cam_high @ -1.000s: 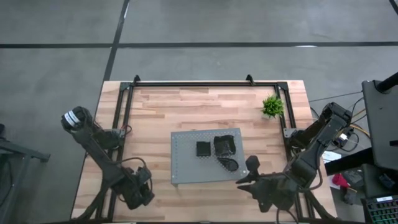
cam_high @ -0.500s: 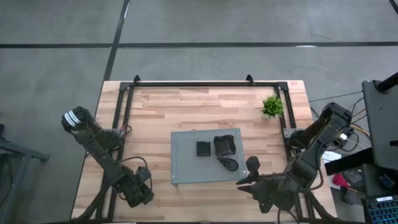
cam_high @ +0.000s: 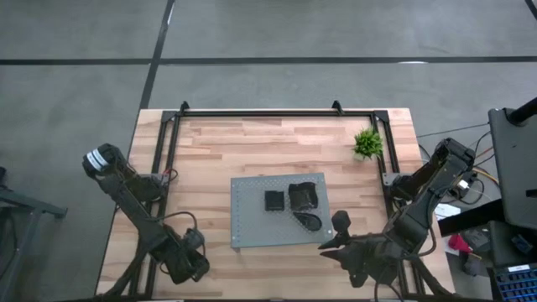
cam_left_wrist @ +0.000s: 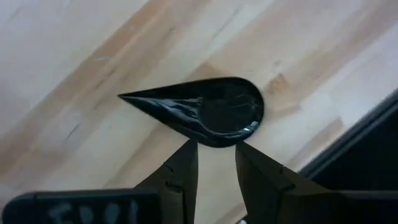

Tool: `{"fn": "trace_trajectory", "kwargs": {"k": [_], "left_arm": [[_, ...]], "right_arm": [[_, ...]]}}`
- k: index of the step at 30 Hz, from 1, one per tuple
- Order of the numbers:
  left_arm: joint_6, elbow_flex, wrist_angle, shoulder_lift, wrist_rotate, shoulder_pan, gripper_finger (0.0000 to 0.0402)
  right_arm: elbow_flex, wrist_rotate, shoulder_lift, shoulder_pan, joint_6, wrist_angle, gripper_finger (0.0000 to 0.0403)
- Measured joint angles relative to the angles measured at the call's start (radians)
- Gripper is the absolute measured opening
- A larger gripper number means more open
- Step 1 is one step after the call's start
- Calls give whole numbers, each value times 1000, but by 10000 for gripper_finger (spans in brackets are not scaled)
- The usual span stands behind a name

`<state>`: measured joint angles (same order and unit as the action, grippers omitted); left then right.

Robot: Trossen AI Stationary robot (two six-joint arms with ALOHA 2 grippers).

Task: Pick & Place Mini shaped plates
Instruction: Stack the drop shaped plate on top of the drop shaped plate on the shelf

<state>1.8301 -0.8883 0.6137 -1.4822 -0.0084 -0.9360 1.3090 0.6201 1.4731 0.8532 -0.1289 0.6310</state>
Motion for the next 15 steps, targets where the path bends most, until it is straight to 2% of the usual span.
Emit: {"fn": "trace_trajectory", "kwargs": {"k": [7,15], "left_arm": [[74,60,5,0,19,0,83],[52,81,-9,0,-5,0,78]], "right_arm": [[0,0,0,0,-2,-1,66],[0,-1,0,0,0,-1,59]]}}
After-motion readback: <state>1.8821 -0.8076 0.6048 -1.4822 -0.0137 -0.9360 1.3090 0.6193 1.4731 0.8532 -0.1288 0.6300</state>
